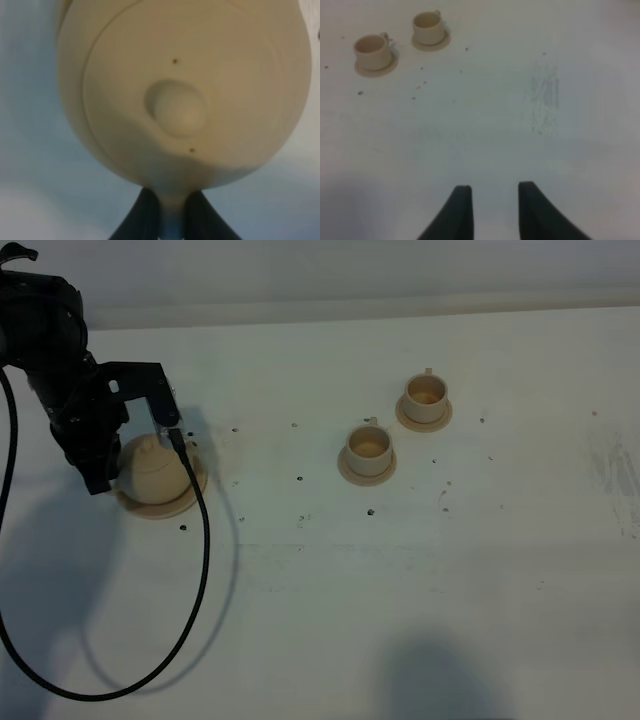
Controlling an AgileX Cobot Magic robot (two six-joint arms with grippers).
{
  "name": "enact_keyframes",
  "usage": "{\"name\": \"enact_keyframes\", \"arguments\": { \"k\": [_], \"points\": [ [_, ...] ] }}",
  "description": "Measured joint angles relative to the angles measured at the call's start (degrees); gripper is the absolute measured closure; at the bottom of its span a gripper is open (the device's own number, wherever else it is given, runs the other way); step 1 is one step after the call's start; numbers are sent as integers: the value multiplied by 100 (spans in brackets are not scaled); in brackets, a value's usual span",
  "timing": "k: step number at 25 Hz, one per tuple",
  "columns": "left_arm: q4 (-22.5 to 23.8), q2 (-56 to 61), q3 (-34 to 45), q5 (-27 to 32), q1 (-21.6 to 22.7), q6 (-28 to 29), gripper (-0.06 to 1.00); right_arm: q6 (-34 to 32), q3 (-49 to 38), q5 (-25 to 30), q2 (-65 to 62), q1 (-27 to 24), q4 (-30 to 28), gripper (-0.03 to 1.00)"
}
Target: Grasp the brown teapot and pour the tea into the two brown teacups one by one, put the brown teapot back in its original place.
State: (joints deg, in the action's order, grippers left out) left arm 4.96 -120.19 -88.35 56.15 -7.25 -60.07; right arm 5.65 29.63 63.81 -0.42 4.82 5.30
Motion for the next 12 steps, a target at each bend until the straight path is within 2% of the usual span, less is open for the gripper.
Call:
{"name": "enact_keyframes", "arguments": {
  "k": [7, 12],
  "points": [
    [-368, 84, 0, -375, -24, -83, 85, 0, 0, 0, 0, 0, 0, 75],
    [-406, 288, 0, -366, -32, -129, 85, 0, 0, 0, 0, 0, 0, 75]
  ]
}}
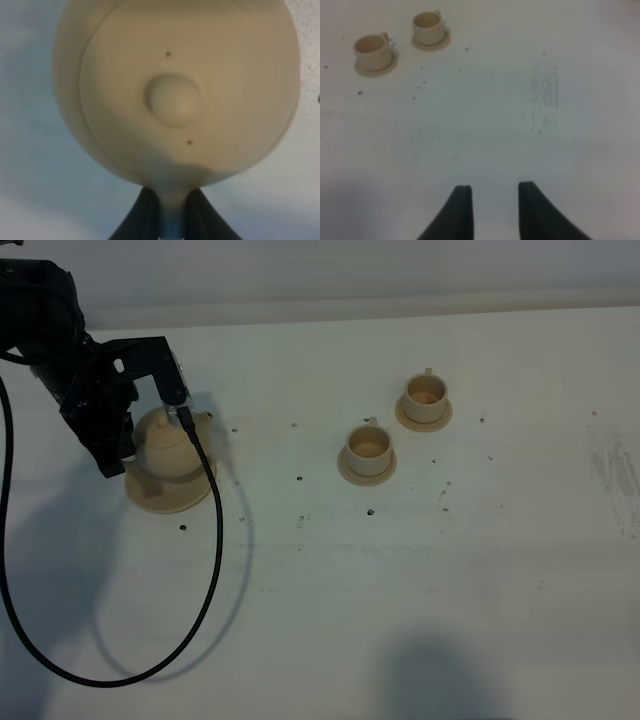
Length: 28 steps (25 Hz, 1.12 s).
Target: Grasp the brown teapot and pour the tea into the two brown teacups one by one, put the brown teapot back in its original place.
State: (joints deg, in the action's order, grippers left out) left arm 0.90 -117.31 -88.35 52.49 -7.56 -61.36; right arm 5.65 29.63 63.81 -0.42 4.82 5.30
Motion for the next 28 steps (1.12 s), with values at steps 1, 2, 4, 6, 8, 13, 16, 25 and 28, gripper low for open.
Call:
{"name": "enact_keyframes", "arguments": {
  "k": [1, 2, 4, 6, 8, 13, 16, 25, 28],
  "points": [
    [6, 29, 0, 13, 0, 1, 85, 0, 0, 0, 0, 0, 0, 75],
    [6, 48, 0, 18, 0, -1, 85, 0, 0, 0, 0, 0, 0, 75],
    [-42, 91, 0, 12, 0, -16, 85, 0, 0, 0, 0, 0, 0, 75],
    [-194, 116, 0, -30, 0, -81, 85, 0, 0, 0, 0, 0, 0, 75],
    [-369, 159, 0, -92, -27, -165, 85, 0, 0, 0, 0, 0, 0, 75],
    [-450, 170, 0, -393, -321, -193, 85, 0, 0, 0, 0, 0, 0, 75],
    [-281, 170, 0, -714, -642, 146, 85, 0, 0, 0, 0, 0, 0, 75],
    [714, 170, 0, -1542, -1387, 1969, 85, 0, 0, 0, 0, 0, 0, 75],
    [764, 164, 0, -1845, -1481, 2318, 85, 0, 0, 0, 0, 0, 0, 75]
  ]
}}
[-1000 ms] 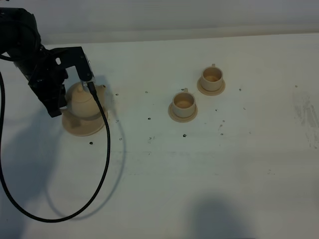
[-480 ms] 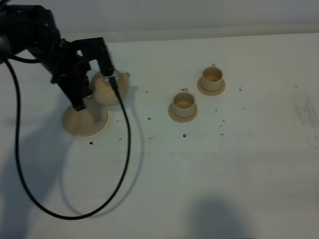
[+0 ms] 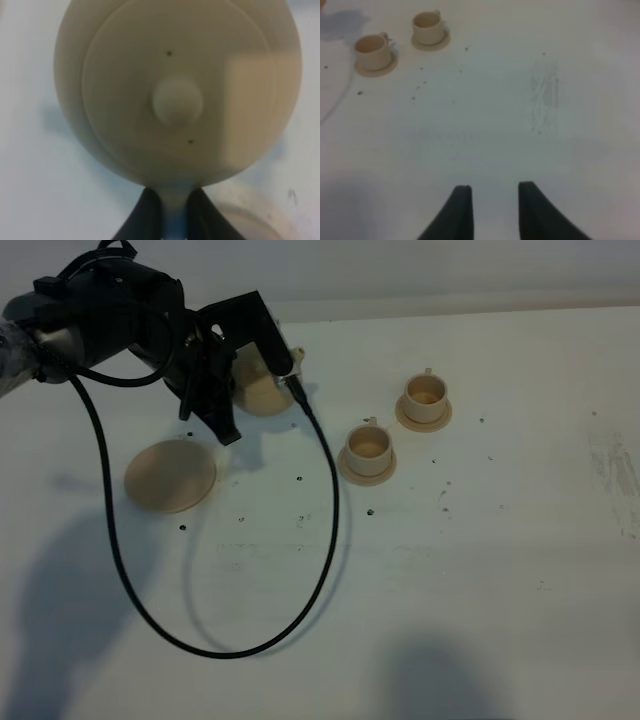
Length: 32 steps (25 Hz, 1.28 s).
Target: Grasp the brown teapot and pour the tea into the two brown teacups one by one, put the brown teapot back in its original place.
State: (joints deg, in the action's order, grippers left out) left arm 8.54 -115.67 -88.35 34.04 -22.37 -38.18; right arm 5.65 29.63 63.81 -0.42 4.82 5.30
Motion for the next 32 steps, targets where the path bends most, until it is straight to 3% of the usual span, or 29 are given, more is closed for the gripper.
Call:
{"name": "enact_keyframes", "arguments": {
  "k": [6, 15, 21, 29, 32],
  "points": [
    [161, -553, -537, -190, -238, 461, 85, 0, 0, 0, 0, 0, 2, 75],
    [808, -1963, -2687, 358, -538, 489, 85, 0, 0, 0, 0, 0, 2, 75],
    [876, -2522, -3549, 404, -709, -65, 85, 0, 0, 0, 0, 0, 2, 75],
    [883, -2609, -3639, 150, -870, -793, 85, 0, 0, 0, 0, 0, 2, 75],
    [1148, -2648, -3651, 87, -870, -853, 85, 0, 0, 0, 0, 0, 2, 75]
  ]
}}
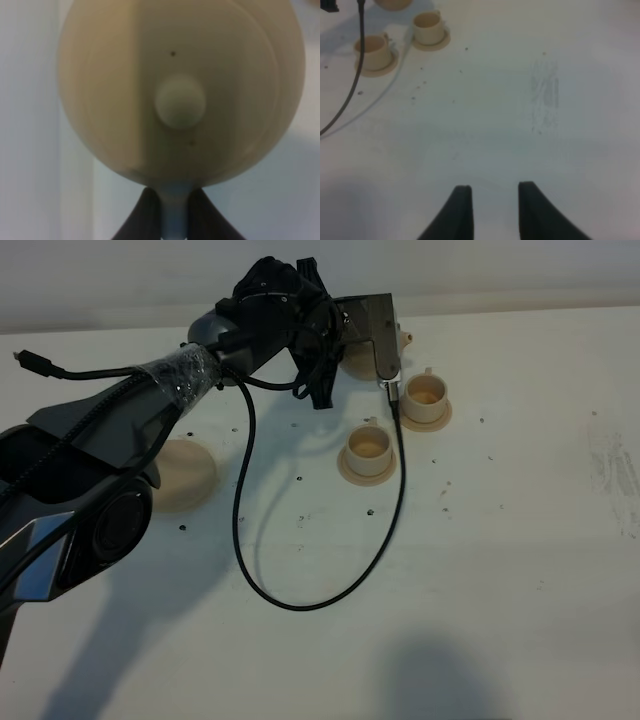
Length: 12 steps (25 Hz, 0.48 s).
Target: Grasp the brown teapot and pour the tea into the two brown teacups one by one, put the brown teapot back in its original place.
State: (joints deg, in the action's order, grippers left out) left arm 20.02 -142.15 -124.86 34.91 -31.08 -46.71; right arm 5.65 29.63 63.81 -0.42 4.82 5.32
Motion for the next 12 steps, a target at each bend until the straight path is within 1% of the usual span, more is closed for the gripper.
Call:
{"name": "enact_keyframes", "arguments": {
  "k": [2, 6, 12],
  "points": [
    [207, -51, 0, -65, 0, -14, 85, 0, 0, 0, 0, 0, 0, 75],
    [539, -128, 0, -95, -30, -229, 85, 0, 0, 0, 0, 0, 0, 75],
    [644, -146, 0, -338, -88, -439, 85, 0, 0, 0, 0, 0, 0, 75]
  ]
}}
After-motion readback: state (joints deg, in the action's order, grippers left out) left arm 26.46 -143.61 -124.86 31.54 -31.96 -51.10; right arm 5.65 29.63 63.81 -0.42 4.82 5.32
